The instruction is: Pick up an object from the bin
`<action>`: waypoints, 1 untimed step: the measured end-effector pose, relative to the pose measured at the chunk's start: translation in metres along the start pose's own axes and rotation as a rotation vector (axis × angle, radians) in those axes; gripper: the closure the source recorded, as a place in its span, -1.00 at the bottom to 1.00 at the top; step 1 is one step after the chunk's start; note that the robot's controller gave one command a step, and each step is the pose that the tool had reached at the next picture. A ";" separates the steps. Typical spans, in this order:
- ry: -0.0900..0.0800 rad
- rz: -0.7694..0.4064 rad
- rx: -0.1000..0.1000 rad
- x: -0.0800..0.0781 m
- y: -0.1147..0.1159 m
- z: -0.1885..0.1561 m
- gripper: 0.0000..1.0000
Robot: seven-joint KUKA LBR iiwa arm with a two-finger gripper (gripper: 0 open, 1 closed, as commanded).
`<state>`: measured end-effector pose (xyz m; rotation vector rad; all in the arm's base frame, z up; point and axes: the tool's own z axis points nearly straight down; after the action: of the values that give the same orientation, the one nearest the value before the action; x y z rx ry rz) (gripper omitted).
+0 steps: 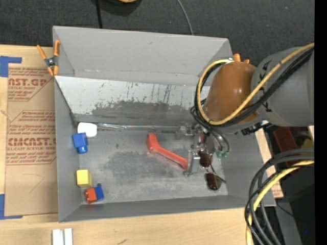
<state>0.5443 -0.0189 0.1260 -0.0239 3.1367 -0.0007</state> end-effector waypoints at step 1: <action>0.018 -0.082 -0.002 0.018 0.015 -0.013 -1.00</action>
Offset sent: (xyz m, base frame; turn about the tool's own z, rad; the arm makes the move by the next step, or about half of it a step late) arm -0.0344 0.0417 -0.0195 0.0052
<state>0.5263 -0.0040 0.1385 -0.1531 3.1514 0.0013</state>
